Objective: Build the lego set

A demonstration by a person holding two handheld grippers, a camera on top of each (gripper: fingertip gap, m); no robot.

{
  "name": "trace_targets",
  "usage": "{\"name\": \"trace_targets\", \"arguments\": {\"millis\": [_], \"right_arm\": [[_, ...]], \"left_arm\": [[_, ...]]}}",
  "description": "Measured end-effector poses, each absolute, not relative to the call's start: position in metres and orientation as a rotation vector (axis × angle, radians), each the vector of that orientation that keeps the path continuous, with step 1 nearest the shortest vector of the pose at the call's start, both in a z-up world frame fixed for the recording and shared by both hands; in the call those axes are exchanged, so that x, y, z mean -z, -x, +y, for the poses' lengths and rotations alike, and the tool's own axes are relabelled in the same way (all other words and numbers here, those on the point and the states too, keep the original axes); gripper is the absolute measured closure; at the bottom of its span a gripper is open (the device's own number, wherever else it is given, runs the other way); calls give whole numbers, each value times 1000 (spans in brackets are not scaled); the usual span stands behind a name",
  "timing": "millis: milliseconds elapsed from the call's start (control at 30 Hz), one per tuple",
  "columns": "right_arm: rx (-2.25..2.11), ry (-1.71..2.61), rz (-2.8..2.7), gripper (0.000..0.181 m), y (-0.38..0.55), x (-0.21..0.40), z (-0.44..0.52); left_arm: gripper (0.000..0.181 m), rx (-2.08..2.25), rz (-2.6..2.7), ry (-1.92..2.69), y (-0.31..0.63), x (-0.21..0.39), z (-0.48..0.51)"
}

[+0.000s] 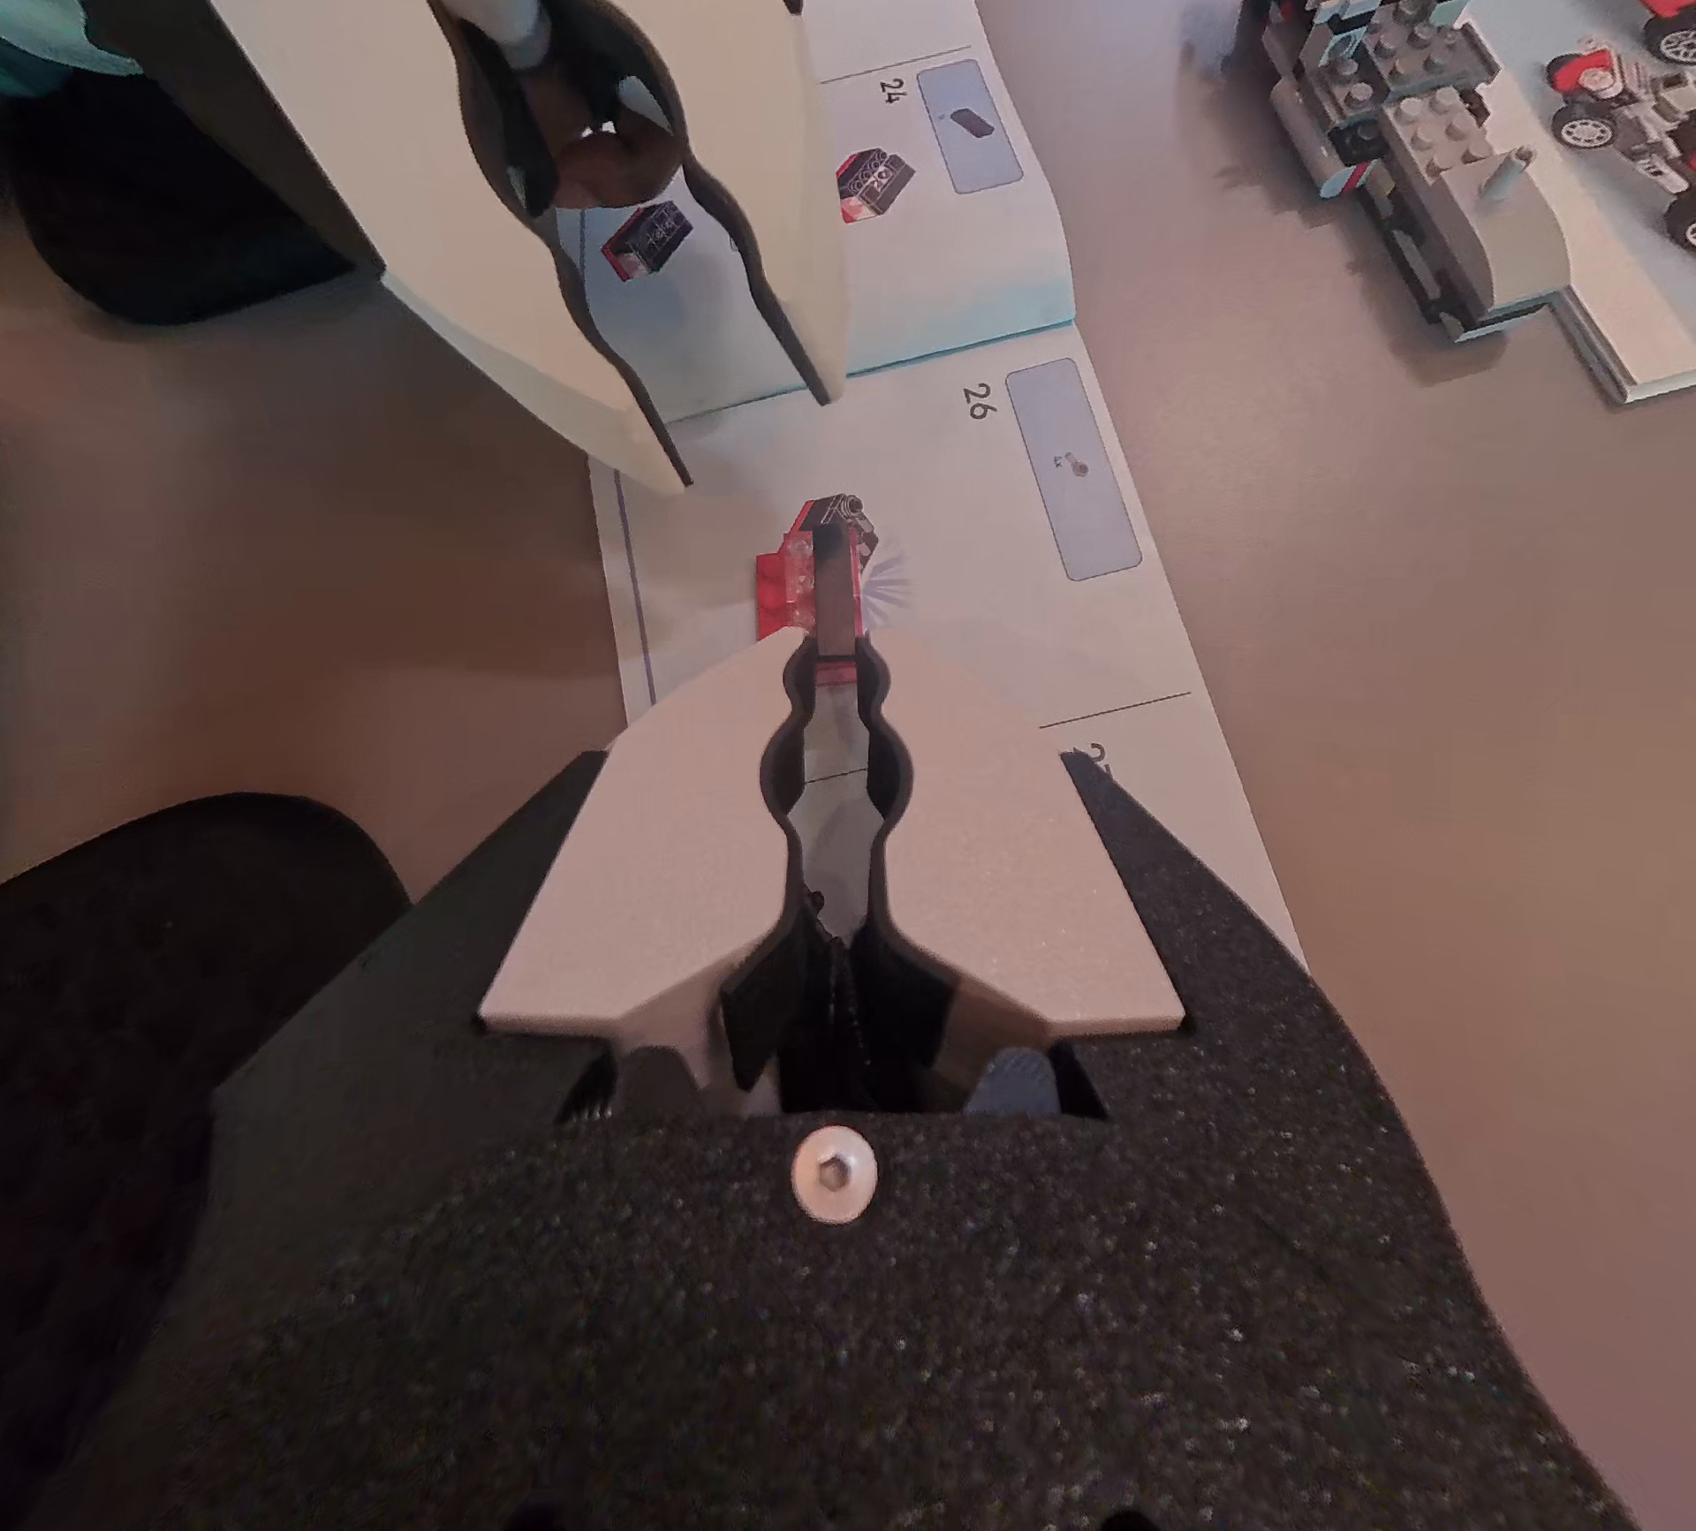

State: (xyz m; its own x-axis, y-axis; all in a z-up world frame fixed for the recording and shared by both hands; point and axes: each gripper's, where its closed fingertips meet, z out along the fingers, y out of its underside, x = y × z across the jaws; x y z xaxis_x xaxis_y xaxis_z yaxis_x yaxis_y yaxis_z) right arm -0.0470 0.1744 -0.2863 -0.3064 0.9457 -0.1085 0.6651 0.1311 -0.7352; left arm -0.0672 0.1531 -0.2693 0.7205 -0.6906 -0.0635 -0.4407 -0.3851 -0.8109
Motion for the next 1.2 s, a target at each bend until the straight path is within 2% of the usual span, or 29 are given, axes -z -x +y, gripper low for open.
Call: {"name": "trace_targets", "arguments": {"millis": [1200], "right_arm": [[-1047,1552,-1975,169,49,278,177]], "left_arm": [[148,400,878,2082,64,282,151]]}}
